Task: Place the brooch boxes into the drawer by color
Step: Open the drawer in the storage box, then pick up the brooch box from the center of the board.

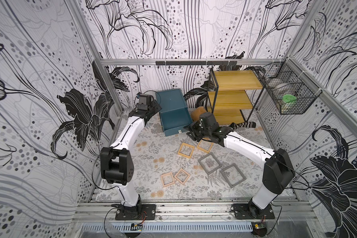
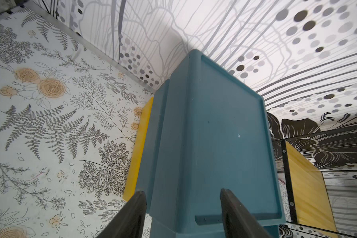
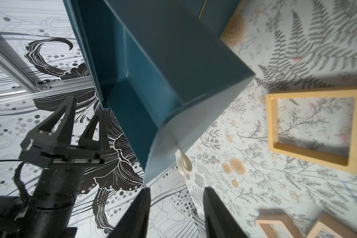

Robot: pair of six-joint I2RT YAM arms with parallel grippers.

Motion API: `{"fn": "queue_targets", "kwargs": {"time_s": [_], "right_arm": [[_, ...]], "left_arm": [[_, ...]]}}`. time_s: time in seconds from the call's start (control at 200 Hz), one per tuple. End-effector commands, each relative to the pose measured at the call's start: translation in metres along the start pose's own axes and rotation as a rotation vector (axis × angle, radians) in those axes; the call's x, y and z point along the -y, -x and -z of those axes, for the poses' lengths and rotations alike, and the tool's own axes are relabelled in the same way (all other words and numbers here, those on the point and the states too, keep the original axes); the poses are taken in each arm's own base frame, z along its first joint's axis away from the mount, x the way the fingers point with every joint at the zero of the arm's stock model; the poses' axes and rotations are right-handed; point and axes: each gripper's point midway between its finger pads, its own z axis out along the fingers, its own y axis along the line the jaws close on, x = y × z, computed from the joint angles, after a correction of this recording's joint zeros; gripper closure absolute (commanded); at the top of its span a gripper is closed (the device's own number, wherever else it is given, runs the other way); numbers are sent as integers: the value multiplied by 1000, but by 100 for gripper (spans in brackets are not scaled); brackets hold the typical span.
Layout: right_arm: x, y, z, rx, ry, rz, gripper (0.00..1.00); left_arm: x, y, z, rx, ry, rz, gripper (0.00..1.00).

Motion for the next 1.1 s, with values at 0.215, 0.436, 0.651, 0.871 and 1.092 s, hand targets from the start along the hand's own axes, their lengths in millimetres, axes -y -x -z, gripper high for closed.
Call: {"fn": "queue_targets", "kwargs": {"time_s": [0.215, 0.436, 0.651, 0.871, 1.092], "right_arm": [[25, 9, 49, 105, -161, 262, 60], [72, 5, 60, 93, -260, 347, 61], [109, -3, 56, 62, -346, 380, 59], [129, -20, 42, 69, -419, 420, 57], [138, -29, 24, 104, -460, 435, 56]], "left_arm": [[2, -21, 70, 32, -41, -8, 38], [-11, -63, 112, -26, -57, -43, 41], [-18, -107, 140, -110, -79, -73, 44], [-35, -148, 156, -197, -76, -97, 44], [-45, -181, 169, -260, -107, -99, 44]]}}
